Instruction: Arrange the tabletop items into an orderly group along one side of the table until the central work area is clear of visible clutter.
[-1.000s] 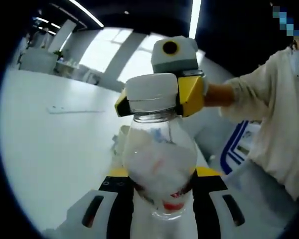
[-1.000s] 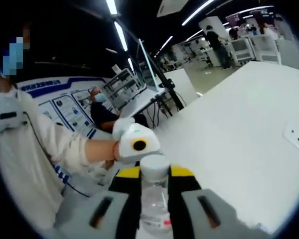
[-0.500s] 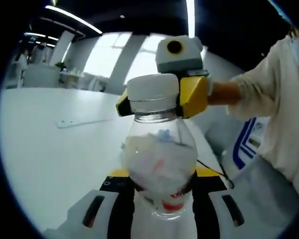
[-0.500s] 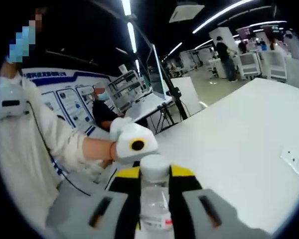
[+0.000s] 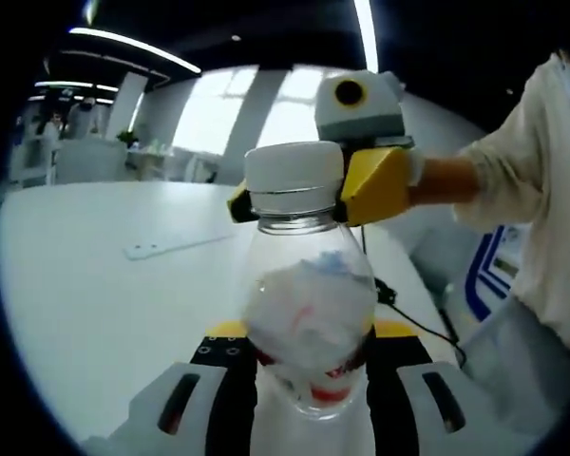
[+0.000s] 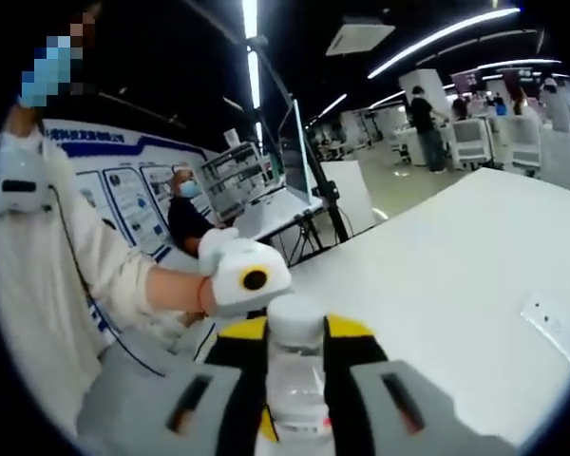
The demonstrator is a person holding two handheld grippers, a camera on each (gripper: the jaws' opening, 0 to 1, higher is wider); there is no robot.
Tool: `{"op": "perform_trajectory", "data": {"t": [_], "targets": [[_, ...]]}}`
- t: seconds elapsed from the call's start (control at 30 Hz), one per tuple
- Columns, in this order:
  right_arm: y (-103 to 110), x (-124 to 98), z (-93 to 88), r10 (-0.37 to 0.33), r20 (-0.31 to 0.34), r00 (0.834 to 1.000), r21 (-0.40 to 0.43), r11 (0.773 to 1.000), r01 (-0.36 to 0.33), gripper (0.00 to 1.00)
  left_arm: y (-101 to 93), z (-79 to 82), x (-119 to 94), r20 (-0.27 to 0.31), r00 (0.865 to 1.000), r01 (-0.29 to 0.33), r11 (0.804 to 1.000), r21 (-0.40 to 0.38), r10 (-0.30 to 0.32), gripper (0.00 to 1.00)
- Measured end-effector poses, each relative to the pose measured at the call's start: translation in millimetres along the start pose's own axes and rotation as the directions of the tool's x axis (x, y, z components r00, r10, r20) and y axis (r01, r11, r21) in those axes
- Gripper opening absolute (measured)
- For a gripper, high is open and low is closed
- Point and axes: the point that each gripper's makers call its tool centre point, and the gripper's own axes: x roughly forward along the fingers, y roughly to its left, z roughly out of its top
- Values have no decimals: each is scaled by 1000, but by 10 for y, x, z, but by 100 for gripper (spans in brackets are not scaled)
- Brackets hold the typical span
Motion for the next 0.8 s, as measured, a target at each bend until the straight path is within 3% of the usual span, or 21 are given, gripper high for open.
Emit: {"op": "perform_trajectory", "data": {"t": [0.5, 0.8], "targets": [[-21, 15, 139, -34, 25, 999, -40, 999, 35, 20, 141, 111, -38, -5, 995, -97, 993, 60, 97, 40], [-41, 14, 202, -91, 16, 996, -135, 987, 92, 22, 209, 193, -38, -2, 987, -162, 981, 104, 163, 40]]}}
